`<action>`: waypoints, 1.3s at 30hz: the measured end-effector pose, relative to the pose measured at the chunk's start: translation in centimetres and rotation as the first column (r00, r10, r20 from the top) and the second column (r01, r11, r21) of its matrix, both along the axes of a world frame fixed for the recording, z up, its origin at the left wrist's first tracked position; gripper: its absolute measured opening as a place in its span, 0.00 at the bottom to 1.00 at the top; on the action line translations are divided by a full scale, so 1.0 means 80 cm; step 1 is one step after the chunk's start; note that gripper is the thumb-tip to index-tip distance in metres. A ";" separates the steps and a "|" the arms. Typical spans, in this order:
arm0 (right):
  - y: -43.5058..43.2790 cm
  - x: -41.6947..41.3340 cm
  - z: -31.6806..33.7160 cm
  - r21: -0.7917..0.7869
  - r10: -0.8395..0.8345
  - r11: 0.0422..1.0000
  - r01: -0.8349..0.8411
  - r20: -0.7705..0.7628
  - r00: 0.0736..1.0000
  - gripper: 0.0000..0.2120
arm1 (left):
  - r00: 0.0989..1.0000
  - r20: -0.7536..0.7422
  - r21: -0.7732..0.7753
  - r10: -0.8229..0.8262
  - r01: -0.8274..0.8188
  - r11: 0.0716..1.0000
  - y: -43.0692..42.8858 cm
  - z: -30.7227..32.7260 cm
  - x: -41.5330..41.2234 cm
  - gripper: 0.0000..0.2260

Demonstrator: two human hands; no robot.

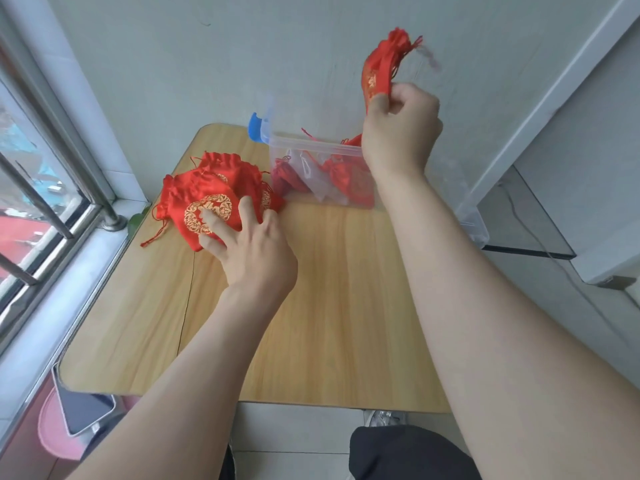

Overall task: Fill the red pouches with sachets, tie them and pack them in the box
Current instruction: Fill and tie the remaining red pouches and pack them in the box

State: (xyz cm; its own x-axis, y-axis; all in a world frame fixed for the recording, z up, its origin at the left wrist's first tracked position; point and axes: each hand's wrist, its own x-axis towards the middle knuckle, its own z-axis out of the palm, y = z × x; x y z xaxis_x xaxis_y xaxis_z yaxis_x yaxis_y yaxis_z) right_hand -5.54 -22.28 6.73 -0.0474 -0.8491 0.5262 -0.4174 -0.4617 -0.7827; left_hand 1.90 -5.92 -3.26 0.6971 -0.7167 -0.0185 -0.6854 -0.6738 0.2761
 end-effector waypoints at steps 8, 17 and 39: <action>-0.008 -0.001 -0.038 0.113 -0.016 0.988 0.100 -0.583 0.813 0.14 | 0.997 0.077 -0.107 -0.013 0.022 0.994 0.000 0.001 -0.003 0.19; 0.063 0.002 -0.066 -0.135 -0.067 0.991 0.006 -0.451 0.890 0.15 | 0.983 0.157 -0.562 -0.093 0.166 0.810 0.001 0.007 -0.003 0.21; 0.160 -0.084 -0.081 0.675 0.059 0.587 -0.446 0.514 0.856 0.07 | 0.893 -0.389 -0.692 -0.225 -0.122 0.711 0.032 0.025 -0.044 0.13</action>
State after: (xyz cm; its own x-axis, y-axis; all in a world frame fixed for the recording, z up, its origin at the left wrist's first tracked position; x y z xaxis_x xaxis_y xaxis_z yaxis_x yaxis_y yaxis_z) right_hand -12.25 -9.44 0.23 0.2003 -0.9262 -0.3196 0.0537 0.3361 -0.9403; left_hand -1.64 -3.39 -1.26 0.7022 -0.6792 0.2136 -0.4104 -0.1409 0.9010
